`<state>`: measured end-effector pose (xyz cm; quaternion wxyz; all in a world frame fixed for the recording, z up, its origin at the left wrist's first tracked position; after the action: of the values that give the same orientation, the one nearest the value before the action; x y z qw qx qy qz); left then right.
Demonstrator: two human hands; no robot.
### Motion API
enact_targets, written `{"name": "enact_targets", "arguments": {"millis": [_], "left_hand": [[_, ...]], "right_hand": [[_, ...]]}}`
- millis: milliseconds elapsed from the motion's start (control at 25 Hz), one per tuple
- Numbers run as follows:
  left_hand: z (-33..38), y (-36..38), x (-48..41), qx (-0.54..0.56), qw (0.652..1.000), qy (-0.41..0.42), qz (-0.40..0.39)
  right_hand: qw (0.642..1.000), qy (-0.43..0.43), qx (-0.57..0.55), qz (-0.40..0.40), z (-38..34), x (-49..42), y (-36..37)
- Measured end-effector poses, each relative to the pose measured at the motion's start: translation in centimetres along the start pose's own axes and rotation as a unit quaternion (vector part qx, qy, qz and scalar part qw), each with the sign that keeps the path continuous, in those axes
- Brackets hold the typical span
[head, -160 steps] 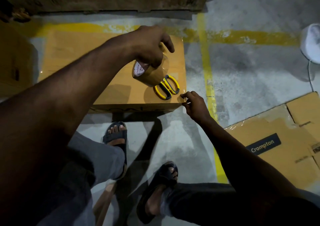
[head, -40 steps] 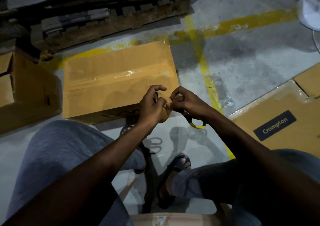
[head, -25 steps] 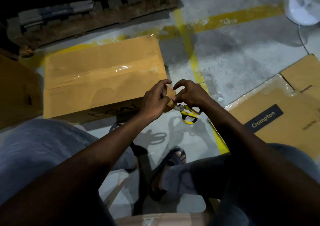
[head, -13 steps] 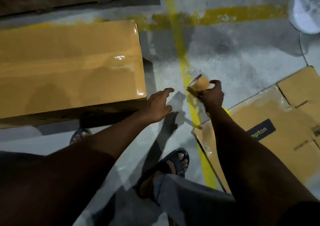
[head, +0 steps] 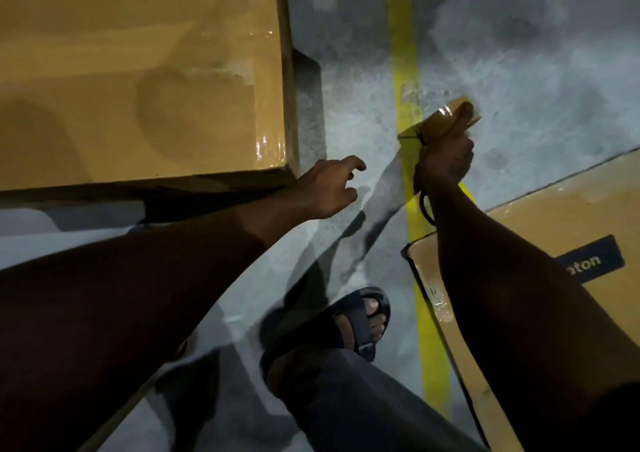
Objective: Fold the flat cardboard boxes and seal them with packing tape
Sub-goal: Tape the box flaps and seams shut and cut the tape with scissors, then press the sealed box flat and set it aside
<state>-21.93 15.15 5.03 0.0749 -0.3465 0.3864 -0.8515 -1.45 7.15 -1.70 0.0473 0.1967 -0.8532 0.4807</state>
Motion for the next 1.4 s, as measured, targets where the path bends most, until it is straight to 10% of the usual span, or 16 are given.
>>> {"name": "enact_targets", "arguments": {"millis": [600,960,1240,1400], "left_hand": [[1.4,-5.7,7.9,-0.013,0.997,0.048,0.052],[-6.4,-19.5,19.8,-0.071,0.978,0.052,0.19],[-26.9,-28.7,24.4,-0.067,0.956,-0.146,0.246],[-37.6,-25.4,24.7,-0.048,0.934,-0.313,0.166]], "right_hand": [[0.99,-0.051,-0.084,-0.102,-4.1,9.9,-2.2],[0.973,-0.221,-0.055,-0.041,-22.0,19.9,-5.0],[0.905,-0.396,0.085,-0.132,-33.3,26.1,5.3],[0.941,-0.296,0.142,-0.082,-30.3,21.8,9.8]]}}
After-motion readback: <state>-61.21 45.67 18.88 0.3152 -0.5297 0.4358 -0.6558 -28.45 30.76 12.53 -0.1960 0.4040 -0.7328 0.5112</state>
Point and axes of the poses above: each hand's wrist, its own x-axis away from the middle knuckle, its own y-axis out of the palm, z = x × y, the point moved 1 cm from there along -x, towards the middle knuckle, and after that the axes turned 13 degrees about -x, right-handed, at the moved point
